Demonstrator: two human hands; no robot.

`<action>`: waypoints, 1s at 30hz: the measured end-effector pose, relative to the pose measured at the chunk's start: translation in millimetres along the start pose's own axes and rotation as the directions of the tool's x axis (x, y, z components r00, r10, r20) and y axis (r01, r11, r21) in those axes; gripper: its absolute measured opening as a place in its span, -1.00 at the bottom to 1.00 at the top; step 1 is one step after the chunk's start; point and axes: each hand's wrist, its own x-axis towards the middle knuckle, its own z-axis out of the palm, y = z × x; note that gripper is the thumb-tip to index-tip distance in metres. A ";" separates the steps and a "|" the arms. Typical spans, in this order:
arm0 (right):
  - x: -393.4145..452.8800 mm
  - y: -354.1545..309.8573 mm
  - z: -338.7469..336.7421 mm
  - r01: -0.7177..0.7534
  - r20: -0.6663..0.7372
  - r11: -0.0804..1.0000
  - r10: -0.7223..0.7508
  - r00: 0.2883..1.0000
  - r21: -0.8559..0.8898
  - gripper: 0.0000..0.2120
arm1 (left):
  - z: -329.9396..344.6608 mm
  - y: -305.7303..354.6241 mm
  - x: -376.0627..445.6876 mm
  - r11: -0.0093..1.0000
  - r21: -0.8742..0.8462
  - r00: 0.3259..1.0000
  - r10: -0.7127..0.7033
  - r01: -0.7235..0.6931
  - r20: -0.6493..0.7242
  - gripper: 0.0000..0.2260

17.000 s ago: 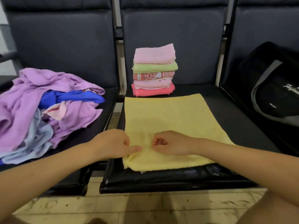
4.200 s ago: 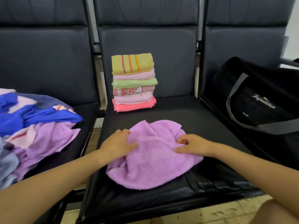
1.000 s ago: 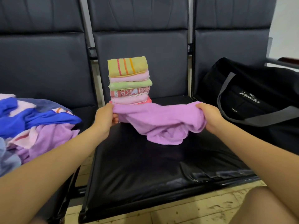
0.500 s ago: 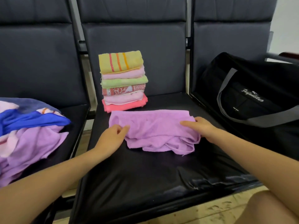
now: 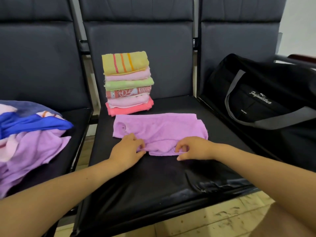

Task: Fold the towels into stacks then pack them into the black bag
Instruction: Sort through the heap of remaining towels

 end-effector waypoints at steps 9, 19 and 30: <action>-2.7 7.9 -31.5 0.115 -0.290 0.552 0.242 0.926 0.826 -0.88 | -71.1 34.4 21.4 0.528 -0.849 0.853 -0.445 0.003 -0.273 -0.80; -37.8 -8.8 -67.9 0.347 -0.359 0.110 0.429 0.829 0.931 -0.77 | -121.8 10.0 7.8 0.274 -0.958 0.706 -0.695 0.085 -0.137 -0.74; -23.6 3.4 -29.7 -0.176 -0.370 0.950 0.265 0.890 0.258 -0.70 | -59.5 0.5 -44.2 0.998 0.066 0.974 0.036 -0.022 -0.223 -0.87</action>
